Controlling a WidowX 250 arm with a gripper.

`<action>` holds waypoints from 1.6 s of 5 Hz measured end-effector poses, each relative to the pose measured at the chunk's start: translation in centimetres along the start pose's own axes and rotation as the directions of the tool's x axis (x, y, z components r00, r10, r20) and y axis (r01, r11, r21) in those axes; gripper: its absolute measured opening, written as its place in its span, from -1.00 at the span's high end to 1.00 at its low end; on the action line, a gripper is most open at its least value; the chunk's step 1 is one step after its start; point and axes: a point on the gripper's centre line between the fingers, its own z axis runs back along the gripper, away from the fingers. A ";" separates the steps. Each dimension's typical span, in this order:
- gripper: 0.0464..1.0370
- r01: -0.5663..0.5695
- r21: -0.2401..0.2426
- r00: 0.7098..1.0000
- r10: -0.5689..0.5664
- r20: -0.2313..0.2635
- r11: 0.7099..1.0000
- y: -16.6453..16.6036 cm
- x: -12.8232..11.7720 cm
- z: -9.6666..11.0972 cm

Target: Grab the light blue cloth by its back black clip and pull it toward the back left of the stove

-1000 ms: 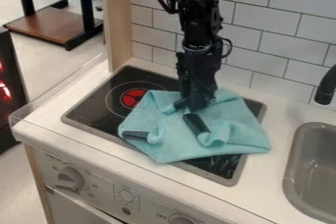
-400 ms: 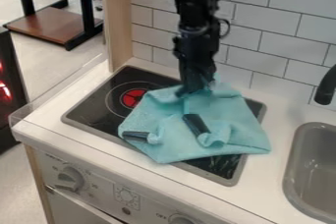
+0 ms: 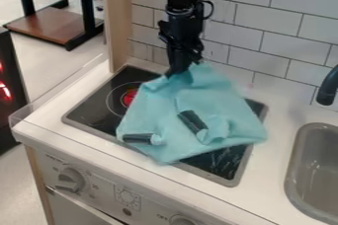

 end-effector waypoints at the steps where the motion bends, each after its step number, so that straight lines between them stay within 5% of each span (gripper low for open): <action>1: 0.95 -0.052 0.011 0.998 0.053 -0.023 0.999 1.6 -0.2 -1.1; 2: 0.89 -0.082 0.038 0.994 0.085 -0.065 0.996 2.8 -0.7 -2.6; 3: 0.52 -0.117 0.038 0.989 0.120 -0.088 0.992 3.7 -1.2 -3.4; 4: -0.05 -0.139 0.058 0.984 0.145 -0.107 0.989 4.4 -2.1 -3.7; 5: -0.69 -0.135 0.017 0.983 0.136 -0.124 0.991 3.6 -2.4 -4.0; 6: -0.97 -0.120 -0.021 0.986 0.117 -0.119 0.993 2.7 -2.8 -3.9; 8: -0.92 -0.091 -0.033 0.996 0.091 -0.016 0.995 2.3 -1.5 1.8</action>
